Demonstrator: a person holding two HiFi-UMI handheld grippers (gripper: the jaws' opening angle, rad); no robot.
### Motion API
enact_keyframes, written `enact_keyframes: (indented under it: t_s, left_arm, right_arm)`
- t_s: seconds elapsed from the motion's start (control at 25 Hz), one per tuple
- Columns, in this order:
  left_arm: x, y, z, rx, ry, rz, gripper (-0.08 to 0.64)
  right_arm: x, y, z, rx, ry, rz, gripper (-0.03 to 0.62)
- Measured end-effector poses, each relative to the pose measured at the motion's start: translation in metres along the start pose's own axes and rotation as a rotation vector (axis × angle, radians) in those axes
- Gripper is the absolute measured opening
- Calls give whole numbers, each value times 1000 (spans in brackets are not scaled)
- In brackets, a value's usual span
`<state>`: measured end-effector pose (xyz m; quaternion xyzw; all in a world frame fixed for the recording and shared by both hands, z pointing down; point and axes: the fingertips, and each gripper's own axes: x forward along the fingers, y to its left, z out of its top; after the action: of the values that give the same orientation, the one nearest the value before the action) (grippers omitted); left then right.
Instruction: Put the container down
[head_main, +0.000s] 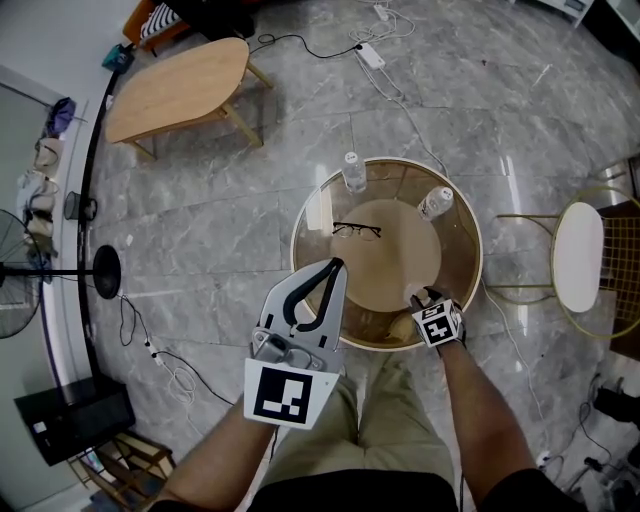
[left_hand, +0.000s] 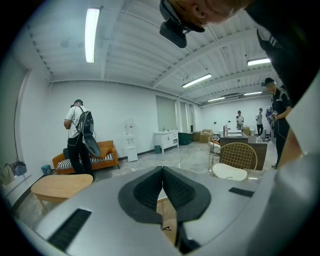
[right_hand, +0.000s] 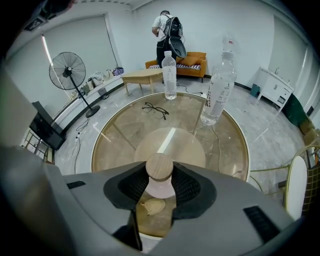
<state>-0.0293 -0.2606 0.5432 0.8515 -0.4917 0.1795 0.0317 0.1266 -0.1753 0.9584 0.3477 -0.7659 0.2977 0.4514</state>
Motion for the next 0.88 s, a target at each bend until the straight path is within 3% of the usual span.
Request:
enact_keyframes:
  t_s: [0.52, 0.88]
  left_arm:
    - [-9, -2, -7, 28, 32, 8, 15]
    - [-21, 3, -3, 14, 21, 38, 15]
  right_arm:
    - [13, -2, -18, 7, 58, -18, 155]
    - [15, -5, -24, 110, 90, -6, 163]
